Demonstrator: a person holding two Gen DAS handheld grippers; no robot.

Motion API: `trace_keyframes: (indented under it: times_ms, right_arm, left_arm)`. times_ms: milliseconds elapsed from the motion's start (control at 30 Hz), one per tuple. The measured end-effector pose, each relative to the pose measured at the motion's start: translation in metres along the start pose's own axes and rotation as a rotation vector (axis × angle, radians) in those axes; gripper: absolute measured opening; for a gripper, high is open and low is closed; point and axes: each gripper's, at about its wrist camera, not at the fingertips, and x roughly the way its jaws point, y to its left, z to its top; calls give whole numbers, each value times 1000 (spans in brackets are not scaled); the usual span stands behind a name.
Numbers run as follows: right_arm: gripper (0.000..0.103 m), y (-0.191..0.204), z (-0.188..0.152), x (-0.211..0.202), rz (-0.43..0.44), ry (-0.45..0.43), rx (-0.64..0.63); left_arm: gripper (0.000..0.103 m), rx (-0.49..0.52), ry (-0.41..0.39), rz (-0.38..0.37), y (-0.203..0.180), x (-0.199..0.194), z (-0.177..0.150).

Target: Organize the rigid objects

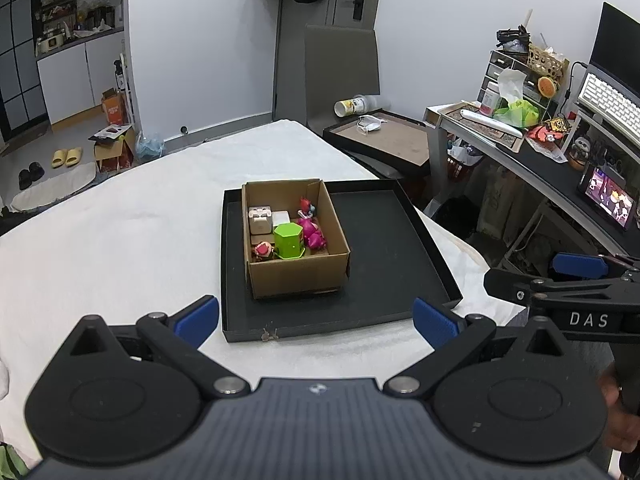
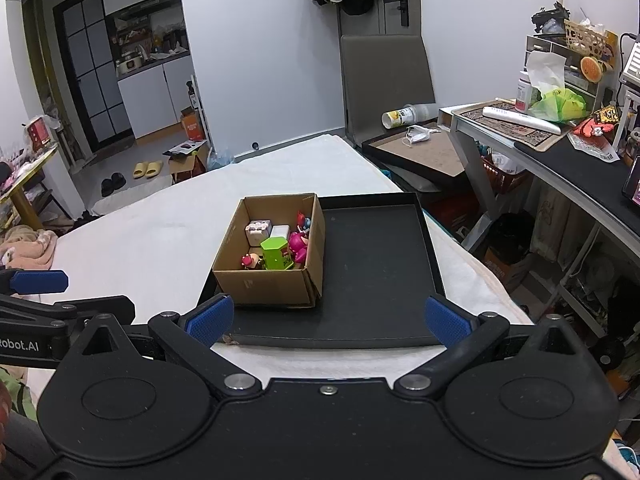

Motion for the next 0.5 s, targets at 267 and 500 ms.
trace_keyframes:
  times_ms: [267, 500]
  right_arm:
    - [103, -4, -2, 2, -3, 13, 0]
    - [103, -4, -2, 3, -2, 13, 0]
  left_arm:
    - [102, 14, 16, -2, 3, 2, 0]
    - [102, 15, 14, -8, 5, 1, 2]
